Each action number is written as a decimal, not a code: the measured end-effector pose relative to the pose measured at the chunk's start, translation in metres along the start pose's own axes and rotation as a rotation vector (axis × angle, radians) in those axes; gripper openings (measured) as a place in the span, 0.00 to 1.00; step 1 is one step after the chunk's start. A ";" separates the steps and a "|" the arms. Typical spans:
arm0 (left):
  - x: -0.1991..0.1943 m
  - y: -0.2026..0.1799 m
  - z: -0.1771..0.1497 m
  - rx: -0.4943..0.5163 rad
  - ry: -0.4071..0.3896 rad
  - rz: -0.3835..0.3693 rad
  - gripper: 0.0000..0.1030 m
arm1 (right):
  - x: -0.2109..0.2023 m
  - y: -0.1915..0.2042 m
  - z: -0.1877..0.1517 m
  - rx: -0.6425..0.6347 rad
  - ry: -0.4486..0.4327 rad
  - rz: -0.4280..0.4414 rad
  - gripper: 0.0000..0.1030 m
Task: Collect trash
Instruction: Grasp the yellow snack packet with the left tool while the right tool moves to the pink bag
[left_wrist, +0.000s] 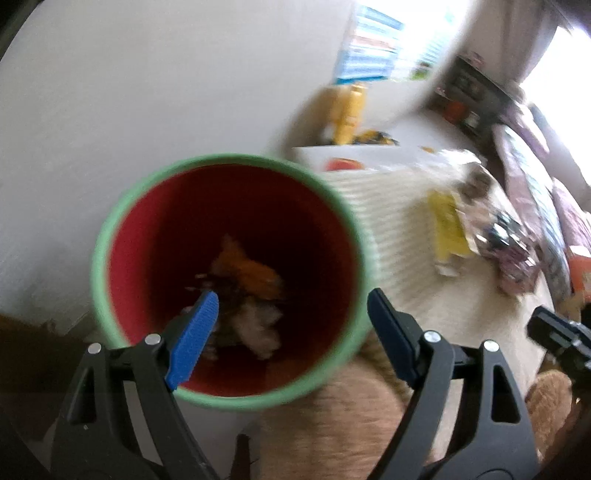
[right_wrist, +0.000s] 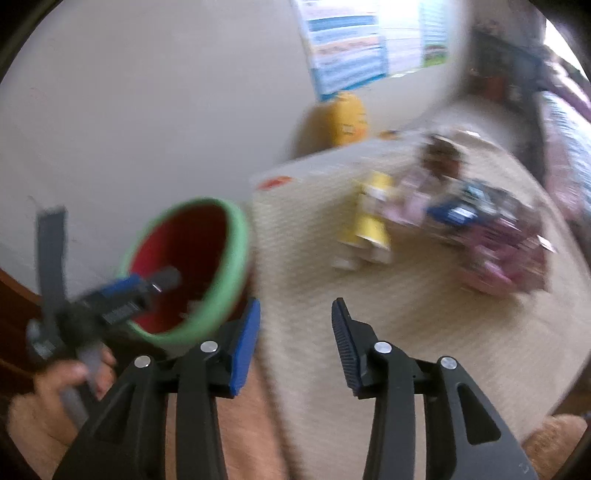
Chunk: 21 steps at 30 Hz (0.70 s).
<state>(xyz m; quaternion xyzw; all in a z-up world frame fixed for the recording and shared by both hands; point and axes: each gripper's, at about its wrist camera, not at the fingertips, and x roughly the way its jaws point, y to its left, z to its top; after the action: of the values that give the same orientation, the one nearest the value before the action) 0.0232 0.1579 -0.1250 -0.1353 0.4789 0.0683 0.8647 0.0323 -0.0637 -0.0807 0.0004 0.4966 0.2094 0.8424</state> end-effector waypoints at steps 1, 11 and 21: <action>0.003 -0.016 0.000 0.037 0.005 -0.025 0.77 | -0.003 -0.010 -0.006 0.012 -0.002 -0.030 0.38; 0.063 -0.150 0.038 0.246 0.062 -0.092 0.74 | -0.024 -0.093 -0.054 0.207 0.001 -0.110 0.39; 0.143 -0.212 0.043 0.413 0.226 0.025 0.58 | -0.041 -0.108 -0.064 0.283 -0.030 -0.028 0.39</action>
<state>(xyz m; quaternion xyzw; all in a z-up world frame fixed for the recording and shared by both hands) 0.1865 -0.0328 -0.1881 0.0436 0.5782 -0.0357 0.8139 -0.0003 -0.1900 -0.1010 0.1153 0.5083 0.1255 0.8441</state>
